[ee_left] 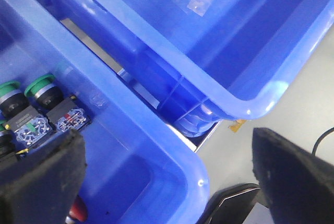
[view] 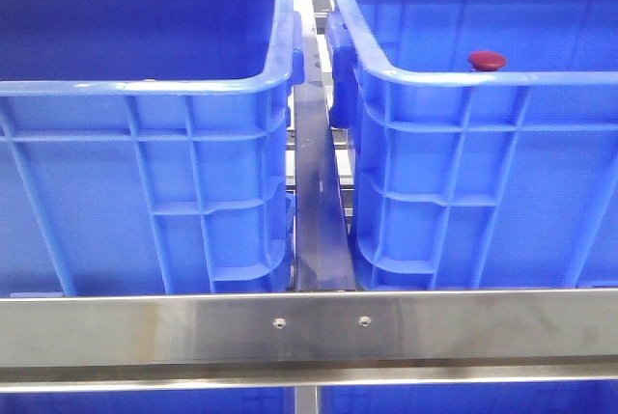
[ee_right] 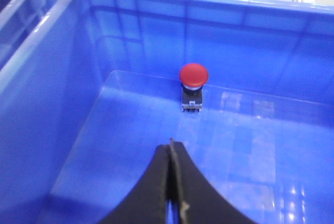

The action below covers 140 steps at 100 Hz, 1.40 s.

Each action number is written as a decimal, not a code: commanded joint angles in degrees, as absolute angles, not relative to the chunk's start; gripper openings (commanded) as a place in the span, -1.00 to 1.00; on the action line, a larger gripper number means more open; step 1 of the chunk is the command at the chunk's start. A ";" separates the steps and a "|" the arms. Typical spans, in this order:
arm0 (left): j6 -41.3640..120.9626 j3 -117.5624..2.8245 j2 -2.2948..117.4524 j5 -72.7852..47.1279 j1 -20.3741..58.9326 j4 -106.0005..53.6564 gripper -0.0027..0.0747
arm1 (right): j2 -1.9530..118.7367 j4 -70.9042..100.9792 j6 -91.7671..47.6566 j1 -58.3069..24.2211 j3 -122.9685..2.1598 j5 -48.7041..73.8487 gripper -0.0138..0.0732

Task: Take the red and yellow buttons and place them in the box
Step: 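Lower the left gripper into the button crate toward a yellow-capped button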

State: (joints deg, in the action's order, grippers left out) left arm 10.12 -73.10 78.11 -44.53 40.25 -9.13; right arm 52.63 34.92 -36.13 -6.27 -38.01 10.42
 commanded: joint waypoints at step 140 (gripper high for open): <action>-4.01 -77.54 86.57 -44.49 16.88 -4.63 0.62 | 30.45 34.97 -36.65 -5.98 -27.40 9.82 -0.77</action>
State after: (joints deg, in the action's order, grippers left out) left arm -3.32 -75.41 86.96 -47.37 17.22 -4.08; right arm 30.49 34.92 -36.13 -6.27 -25.87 12.98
